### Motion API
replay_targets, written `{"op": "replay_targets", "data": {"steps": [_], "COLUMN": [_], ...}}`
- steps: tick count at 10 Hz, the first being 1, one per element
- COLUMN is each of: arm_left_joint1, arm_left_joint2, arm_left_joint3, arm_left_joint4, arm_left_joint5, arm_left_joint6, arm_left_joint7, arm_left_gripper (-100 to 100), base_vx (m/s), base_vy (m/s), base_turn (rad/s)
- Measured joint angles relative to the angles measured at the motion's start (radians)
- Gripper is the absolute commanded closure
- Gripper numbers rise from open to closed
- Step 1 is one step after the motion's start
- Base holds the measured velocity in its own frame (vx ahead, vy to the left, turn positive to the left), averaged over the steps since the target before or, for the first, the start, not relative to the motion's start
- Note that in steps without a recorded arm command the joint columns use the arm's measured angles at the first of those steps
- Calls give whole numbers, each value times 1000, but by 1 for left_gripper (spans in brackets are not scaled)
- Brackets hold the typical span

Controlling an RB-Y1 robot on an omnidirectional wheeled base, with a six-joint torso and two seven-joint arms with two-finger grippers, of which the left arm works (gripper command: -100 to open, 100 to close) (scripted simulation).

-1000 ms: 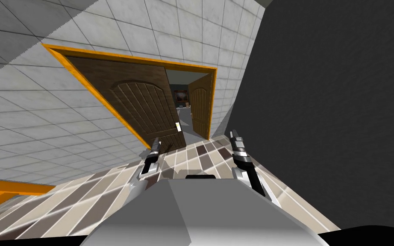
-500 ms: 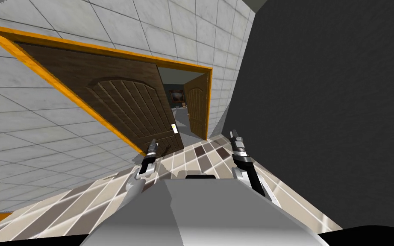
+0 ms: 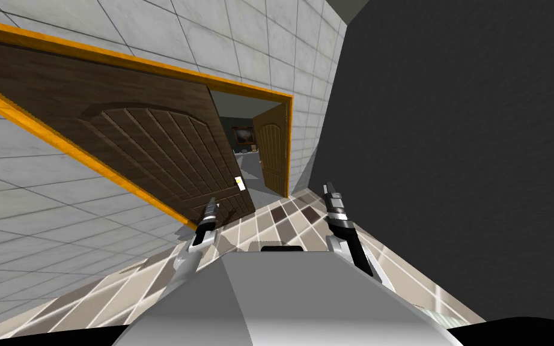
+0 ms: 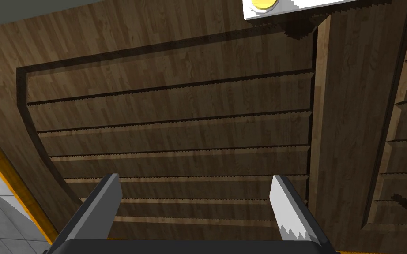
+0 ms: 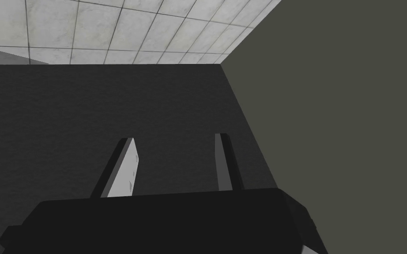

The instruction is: Push the door open

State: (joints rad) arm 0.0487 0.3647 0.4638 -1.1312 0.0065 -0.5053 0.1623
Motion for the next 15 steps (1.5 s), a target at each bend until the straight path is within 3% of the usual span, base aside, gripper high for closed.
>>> {"op": "replay_targets", "data": {"steps": [3, 10, 12, 15], "arm_left_joint1": [-28, -83, -92, -120], "arm_left_joint2": [31, 73, 84, 107], "arm_left_joint3": [38, 98, 117, 139], "arm_left_joint4": [85, 257, 287, 372], "arm_left_joint5": [3, 6, 7, 8], "arm_left_joint6": [-2, -20, -15, -33], "arm_left_joint7": [25, 62, 74, 89], "arm_left_gripper": [-100, -100, -100, -100], "base_vx": [78, 55, 58, 49], "base_vy": [10, 8, 17, 8], "base_turn": [-164, -124, -121, -152]}}
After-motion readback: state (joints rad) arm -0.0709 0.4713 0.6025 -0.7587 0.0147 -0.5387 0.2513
